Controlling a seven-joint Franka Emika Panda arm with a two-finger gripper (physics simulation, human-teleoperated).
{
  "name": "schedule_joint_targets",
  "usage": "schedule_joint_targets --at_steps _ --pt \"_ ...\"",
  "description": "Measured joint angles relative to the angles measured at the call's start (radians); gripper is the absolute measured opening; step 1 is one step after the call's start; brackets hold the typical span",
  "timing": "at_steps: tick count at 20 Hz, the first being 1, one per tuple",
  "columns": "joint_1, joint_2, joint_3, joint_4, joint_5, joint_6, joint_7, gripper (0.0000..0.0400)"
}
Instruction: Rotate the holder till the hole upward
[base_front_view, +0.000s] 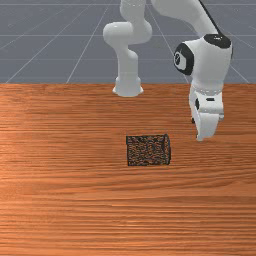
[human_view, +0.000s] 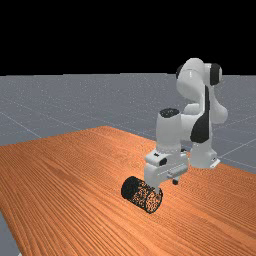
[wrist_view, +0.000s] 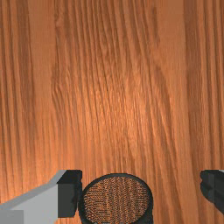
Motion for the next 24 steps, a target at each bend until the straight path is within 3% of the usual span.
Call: schedule_joint_targets --at_steps 3,6,9,12,15,16,22,23,24 --pt "0.011 0.061 0.014 0.097 0.016 -0.093 0.003 0.04" --pt "0.009 0.144 0.018 0.135 0.02 -0.079 -0.004 0.04" --pt "0.012 0.173 0.009 0.117 0.006 0.001 0.0 0.04" --pt "0.005 0.24 0.011 0.243 0.012 -0.086 -0.014 0.04" --pt "0.003 0.259 0.007 0.274 0.008 -0.085 -0.017 0.04" --pt "0.009 0.236 -0.002 0.233 0.006 -0.039 0.012 0.04" --pt "0.031 0.235 -0.032 0.261 0.043 -0.056 0.183 0.04" --pt "0.111 0.343 -0.104 0.471 -0.124 -0.278 0.132 0.04" --pt "0.121 0.35 -0.105 0.485 -0.127 -0.284 0.145 0.04"
